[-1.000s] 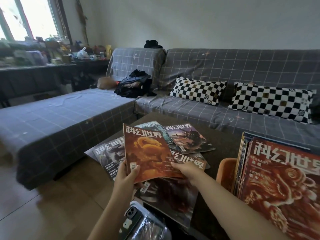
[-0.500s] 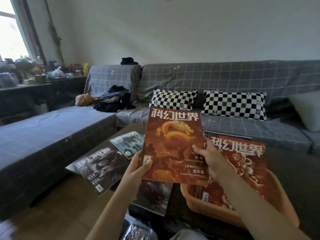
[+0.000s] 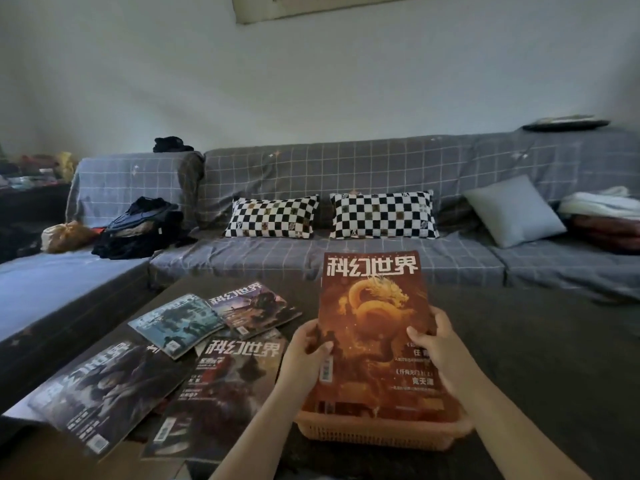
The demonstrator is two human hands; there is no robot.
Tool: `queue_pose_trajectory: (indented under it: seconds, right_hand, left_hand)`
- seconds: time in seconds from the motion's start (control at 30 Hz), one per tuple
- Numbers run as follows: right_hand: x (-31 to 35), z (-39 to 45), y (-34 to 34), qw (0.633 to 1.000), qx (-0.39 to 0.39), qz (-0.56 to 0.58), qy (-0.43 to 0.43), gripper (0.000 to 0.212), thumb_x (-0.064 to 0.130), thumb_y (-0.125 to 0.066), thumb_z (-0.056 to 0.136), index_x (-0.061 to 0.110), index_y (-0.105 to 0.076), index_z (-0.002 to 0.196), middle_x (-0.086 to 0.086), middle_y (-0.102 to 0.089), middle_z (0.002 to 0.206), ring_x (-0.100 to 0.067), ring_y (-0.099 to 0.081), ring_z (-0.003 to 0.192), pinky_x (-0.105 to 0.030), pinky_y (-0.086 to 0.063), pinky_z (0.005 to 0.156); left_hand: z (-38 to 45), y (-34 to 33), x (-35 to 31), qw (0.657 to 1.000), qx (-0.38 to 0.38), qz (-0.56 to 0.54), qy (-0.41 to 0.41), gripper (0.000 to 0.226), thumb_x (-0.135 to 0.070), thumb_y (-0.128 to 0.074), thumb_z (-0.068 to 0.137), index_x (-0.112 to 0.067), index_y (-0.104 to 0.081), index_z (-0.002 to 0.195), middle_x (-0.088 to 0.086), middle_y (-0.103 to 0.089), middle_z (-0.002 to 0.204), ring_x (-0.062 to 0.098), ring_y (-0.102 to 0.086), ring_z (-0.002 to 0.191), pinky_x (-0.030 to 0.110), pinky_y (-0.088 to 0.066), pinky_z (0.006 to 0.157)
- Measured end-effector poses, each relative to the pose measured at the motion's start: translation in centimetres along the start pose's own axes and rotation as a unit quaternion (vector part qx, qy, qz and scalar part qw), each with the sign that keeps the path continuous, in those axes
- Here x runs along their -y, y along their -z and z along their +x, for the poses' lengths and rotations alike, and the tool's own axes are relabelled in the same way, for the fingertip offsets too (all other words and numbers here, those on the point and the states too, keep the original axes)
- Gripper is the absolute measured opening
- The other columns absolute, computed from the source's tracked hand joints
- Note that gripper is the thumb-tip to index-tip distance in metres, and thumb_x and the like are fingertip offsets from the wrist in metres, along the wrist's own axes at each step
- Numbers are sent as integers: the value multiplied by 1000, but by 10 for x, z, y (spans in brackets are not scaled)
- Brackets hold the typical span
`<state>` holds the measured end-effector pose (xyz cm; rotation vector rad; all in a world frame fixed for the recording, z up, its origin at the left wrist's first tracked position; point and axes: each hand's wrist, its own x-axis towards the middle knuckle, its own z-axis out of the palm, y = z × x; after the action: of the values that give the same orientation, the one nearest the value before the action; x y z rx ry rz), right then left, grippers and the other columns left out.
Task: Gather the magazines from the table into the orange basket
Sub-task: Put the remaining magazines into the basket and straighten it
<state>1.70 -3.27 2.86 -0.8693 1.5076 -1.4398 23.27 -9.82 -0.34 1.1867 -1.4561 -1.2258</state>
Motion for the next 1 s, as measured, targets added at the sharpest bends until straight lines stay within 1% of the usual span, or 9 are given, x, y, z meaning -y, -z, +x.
queue_pose_trajectory:
  seconds: [0.1, 0.23, 0.33, 0.47, 0.63, 0.7, 0.83, 0.9, 1.0]
  right_hand:
    - [-17, 6, 9, 992, -40, -116, 0, 54, 20, -61, 88, 28, -32, 134, -1, -57, 113, -20, -61, 94, -39, -50, 75]
    - [-37, 12, 10, 959, -90, -266, 52, 60, 17, -64, 86, 22, -35, 138, -5, -48, 134, -22, -49, 121, -46, -43, 100]
    - [-43, 12, 8, 945, -104, -303, 62, 64, 22, -65, 85, 27, -32, 139, -5, -35, 139, -22, -41, 126, -46, -40, 103]
    - [-48, 10, 10, 943, -108, -307, 65, 66, 25, -67, 84, 31, -31, 138, -4, -29, 141, -22, -40, 127, -45, -40, 101]
    - [-47, 15, 11, 947, -102, -297, 64, 74, 31, -71, 80, 32, -28, 140, -2, -32, 142, -20, -43, 125, -41, -41, 100]
    - [-44, 23, 13, 961, -55, -271, 19, 69, 37, -72, 77, 32, -34, 135, 3, -46, 129, -19, -50, 119, -41, -44, 99]
    - [-38, 39, 16, 993, 35, -12, -109, 30, 29, -81, 68, 33, -55, 82, 5, -71, 76, -21, -69, 80, -46, -54, 83]
    - [-36, 47, 14, 991, 25, 51, -122, 29, 24, -85, 61, 32, -58, 70, 4, -70, 57, -21, -70, 63, -44, -56, 70]
    - [-36, 55, 11, 991, 8, 86, -104, 20, 24, -86, 56, 29, -67, 57, 3, -66, 53, -18, -69, 53, -37, -56, 57]
  left_hand:
    - [2, -13, 8, 993, -26, 117, -24, 38, -13, -63, 89, -31, -52, 122, -12, -63, 101, 2, -60, 89, 20, -50, 70]
    - [-1, -19, 12, 972, -76, 217, -53, 21, -24, -69, 84, -30, -55, 97, -18, -54, 93, -5, -53, 78, 10, -38, 55]
    - [-2, -21, 12, 972, -90, 215, -40, 17, -25, -69, 84, -29, -53, 85, -13, -57, 86, -1, -55, 72, 9, -38, 49]
    - [1, -21, 12, 976, -88, 199, -13, 19, -25, -70, 84, -30, -52, 86, -11, -62, 86, 0, -57, 73, 12, -36, 50]
    - [12, -19, 14, 974, -95, 206, -9, 33, -32, -71, 83, -27, -48, 105, -6, -53, 109, 3, -53, 88, 18, -43, 67]
    - [23, -21, 12, 980, -66, 187, 31, 50, -39, -71, 81, -22, -46, 121, -2, -53, 120, 12, -57, 99, 29, -51, 80]
    - [43, -24, 10, 984, 42, 48, 167, 82, -45, -79, 73, -12, -40, 137, 3, -65, 114, 17, -67, 89, 31, -57, 71]
    - [52, -24, 12, 976, 81, -36, 196, 95, -44, -85, 58, -11, -43, 136, 10, -70, 111, 25, -71, 93, 43, -57, 86]
    - [59, -23, 11, 977, 78, -75, 185, 90, -45, -88, 43, -21, -55, 123, 5, -76, 94, 25, -74, 85, 46, -57, 86]
